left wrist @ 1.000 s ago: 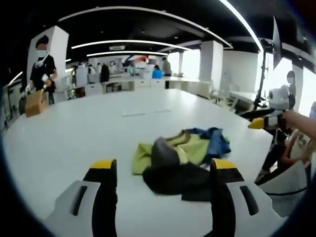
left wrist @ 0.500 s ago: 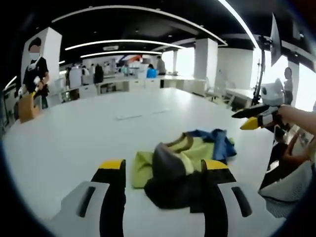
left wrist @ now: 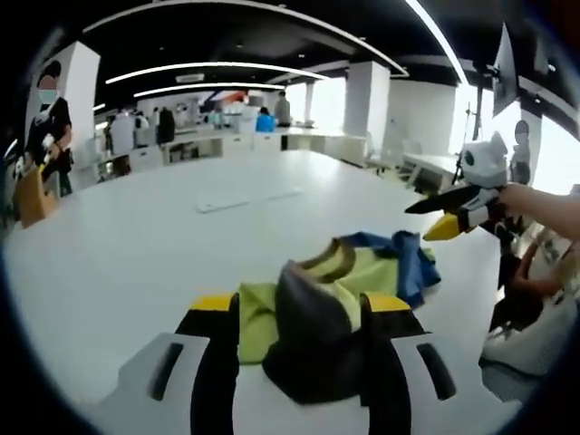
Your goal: Fold the garment on the visible template until the final outline fits inside the template.
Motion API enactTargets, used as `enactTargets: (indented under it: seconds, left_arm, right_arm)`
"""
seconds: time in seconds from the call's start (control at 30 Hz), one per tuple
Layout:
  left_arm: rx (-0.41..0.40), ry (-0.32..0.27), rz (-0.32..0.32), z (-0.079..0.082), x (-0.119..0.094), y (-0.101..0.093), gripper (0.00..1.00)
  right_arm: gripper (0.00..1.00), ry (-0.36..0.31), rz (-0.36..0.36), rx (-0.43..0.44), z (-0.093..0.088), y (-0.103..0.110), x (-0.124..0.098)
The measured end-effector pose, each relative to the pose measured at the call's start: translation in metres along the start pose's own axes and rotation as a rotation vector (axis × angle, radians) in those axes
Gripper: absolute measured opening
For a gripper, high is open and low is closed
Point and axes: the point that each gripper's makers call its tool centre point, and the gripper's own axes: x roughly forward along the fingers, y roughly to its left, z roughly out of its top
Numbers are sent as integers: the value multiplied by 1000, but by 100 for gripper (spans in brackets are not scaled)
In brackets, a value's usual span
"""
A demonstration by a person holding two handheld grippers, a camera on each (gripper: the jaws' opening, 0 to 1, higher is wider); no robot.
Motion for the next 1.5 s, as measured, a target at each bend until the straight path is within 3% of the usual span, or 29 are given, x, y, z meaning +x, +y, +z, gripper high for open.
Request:
enactTargets:
  seconds: [0.47,0.77,1.2,1.33,1.5]
  left_arm:
    - [0,46,-32,-13,39,12,34]
    - [-4,80,-51,-26,64,17,26]
    - [-21,111,-87,-41,83,15,18]
    - [-20,140,-85,-48,86,18,15]
    - [-18,199,-88,-60,88,17,5]
  right_arm:
    - [52,58,23,-30,-7,-13,29]
    - [44,128,23,-79,-22,-18,46]
    - [28,220,12,-151,-42,-28,47]
    - [21,247,21,-149,-49,-27,46]
    - [16,257,16,-145,-52,-27,47]
